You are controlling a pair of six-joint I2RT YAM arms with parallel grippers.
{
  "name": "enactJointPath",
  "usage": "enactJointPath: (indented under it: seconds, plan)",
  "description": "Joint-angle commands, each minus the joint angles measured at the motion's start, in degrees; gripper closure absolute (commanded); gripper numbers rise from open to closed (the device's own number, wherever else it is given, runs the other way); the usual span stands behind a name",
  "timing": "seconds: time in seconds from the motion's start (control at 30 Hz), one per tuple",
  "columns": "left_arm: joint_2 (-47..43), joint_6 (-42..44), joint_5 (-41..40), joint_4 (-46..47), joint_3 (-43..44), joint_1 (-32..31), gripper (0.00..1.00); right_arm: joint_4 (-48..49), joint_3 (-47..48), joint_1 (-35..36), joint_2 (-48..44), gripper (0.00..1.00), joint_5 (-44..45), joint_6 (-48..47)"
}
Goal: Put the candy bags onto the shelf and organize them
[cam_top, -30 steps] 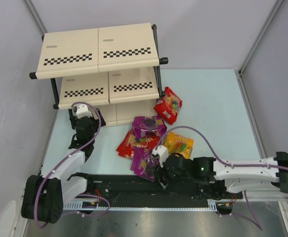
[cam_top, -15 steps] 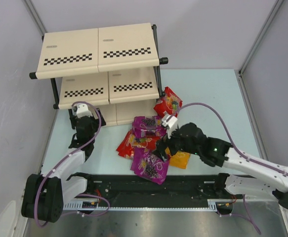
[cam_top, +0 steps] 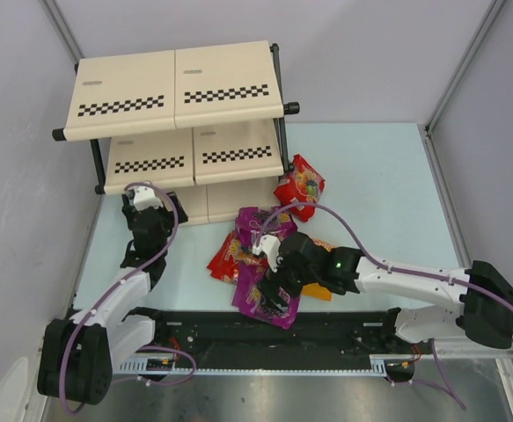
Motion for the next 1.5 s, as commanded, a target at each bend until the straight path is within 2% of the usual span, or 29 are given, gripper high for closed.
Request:
enactJointPath:
  seconds: [0.0,0.13,0.2,0.23,0.27,0.33,0.37,0.47,0.63,0.7,0.87,0.97,1.03,1.07,1.1,1.2,1.23,1.33,1.47]
  plan:
    - [-2.11,-0.74,0.63,2.81,-0.89,0.51,0.0,-0.79,1.87,1.67,3.85,0.0,1.38,-0.29]
    - [-1.32,-0.74,0.54,2.55,-0.37,0.51,0.0,-1.83,2.13,2.38,5.87,0.01,5.68,0.41]
    - [-1.05,-0.74,0.54,2.28,-0.1,0.51,0.0,-2.8,2.48,2.38,6.49,0.11,6.31,0.41]
    - [-0.97,-0.74,0.54,2.28,-0.1,0.51,0.0,-3.07,2.91,2.38,6.93,0.2,6.31,0.32]
    - [-0.97,-0.83,0.63,2.28,-0.1,0.51,0.0,-3.33,3.18,2.38,7.11,0.41,6.31,0.5]
    - [-1.05,-0.74,0.54,2.19,-0.1,0.51,0.0,-4.12,3.79,2.2,7.2,0.62,6.05,0.93]
    - [-0.97,-0.74,0.54,2.19,-0.1,0.51,0.0,-4.39,4.06,2.12,7.11,0.8,6.05,1.11]
    - [-1.05,-0.74,0.45,2.28,-0.02,0.51,0.0,-5.7,5.9,2.03,5.45,0.99,6.13,2.69]
    - [-0.88,-0.74,0.36,2.11,-0.01,0.51,0.0,-9.57,13.62,2.73,-0.61,1.0,5.77,4.89]
    - [-0.79,-0.83,0.36,2.02,0.07,0.51,0.0,-11.5,19.86,3.95,-3.43,1.0,7.7,5.42]
    - [-0.61,-0.92,0.19,1.84,0.25,0.51,0.0,-11.07,34.44,5.54,-6.07,1.0,21.58,4.72]
    - [-0.52,-1.0,0.1,1.84,0.34,0.51,0.0,-8.09,46.31,5.54,-2.57,1.0,29.23,1.74]
    - [-0.53,-1.0,0.1,1.93,0.25,0.51,0.0,-6.77,56.76,5.54,3.31,1.0,32.75,-1.6]
    - [-0.61,-1.0,0.1,1.84,0.25,0.51,0.0,-6.76,60.8,5.63,5.85,1.0,33.46,-2.66]
    - [-0.61,-1.0,0.1,1.84,0.25,0.51,0.0,-6.94,70.41,5.63,11.28,1.0,33.82,-4.32]
    - [-0.7,-1.09,0.1,1.93,0.25,0.6,0.0,-6.24,83.74,5.54,19.12,1.0,32.33,-6.79]
    - [-0.53,-1.09,0.1,1.84,0.25,0.6,0.0,-5.19,90.83,5.37,23.42,1.0,32.06,-8.1]
    - [-0.53,-1.09,0.1,1.76,0.34,0.6,0.0,0.6,98.08,2.74,30.46,1.0,30.05,-7.08]
    - [-0.52,-1.18,0.01,1.75,0.34,0.69,0.0,9.12,97.41,-5.33,34.88,1.0,21.7,2.94]
